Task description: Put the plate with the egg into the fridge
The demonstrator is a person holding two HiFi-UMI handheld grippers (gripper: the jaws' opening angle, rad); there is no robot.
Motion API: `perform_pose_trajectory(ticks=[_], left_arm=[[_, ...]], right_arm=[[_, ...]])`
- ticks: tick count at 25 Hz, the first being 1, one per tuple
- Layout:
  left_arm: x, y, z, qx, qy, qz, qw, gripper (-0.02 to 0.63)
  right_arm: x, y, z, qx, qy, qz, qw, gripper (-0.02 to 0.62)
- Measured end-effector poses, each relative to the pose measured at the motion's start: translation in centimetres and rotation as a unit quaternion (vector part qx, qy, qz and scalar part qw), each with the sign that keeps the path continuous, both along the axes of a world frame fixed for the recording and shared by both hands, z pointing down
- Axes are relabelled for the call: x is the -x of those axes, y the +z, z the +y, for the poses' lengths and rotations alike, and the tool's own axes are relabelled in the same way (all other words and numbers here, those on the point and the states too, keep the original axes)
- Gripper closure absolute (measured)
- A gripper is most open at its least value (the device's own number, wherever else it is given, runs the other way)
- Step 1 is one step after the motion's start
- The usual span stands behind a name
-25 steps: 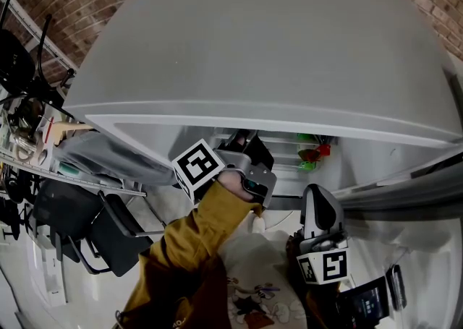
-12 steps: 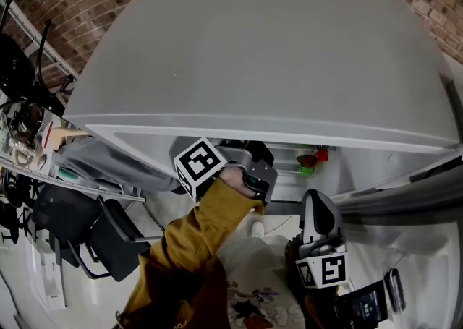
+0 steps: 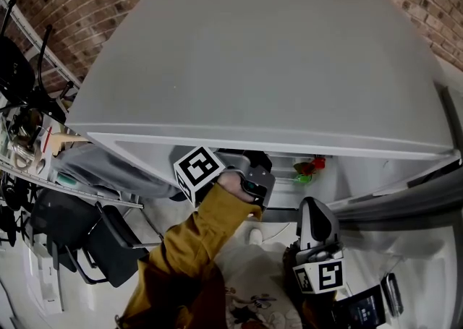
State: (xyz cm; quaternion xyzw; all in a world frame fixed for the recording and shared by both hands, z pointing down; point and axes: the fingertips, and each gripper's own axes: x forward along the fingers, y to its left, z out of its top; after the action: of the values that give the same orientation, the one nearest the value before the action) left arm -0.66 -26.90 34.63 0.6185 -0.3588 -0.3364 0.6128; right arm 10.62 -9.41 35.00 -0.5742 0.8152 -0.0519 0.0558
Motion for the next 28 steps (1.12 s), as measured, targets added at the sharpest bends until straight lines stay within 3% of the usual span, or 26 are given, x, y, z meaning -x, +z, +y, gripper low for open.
perform_pose_trajectory(ticks=[11,28], left_arm=[[0.0,-0.8,0.3,-0.024,-0.001,0.009,0.9997,0.517],[0.1,-0.1,1.7,-0.003,0.0,0.002,1.0,0.528]], right_arm=[[0.2,0.1,0.5,0.002,-0.004,-0.002,1.0,0.588],[0.0,0.2,0.9,0.002,-0.009,-0.003,1.0,0.588]])
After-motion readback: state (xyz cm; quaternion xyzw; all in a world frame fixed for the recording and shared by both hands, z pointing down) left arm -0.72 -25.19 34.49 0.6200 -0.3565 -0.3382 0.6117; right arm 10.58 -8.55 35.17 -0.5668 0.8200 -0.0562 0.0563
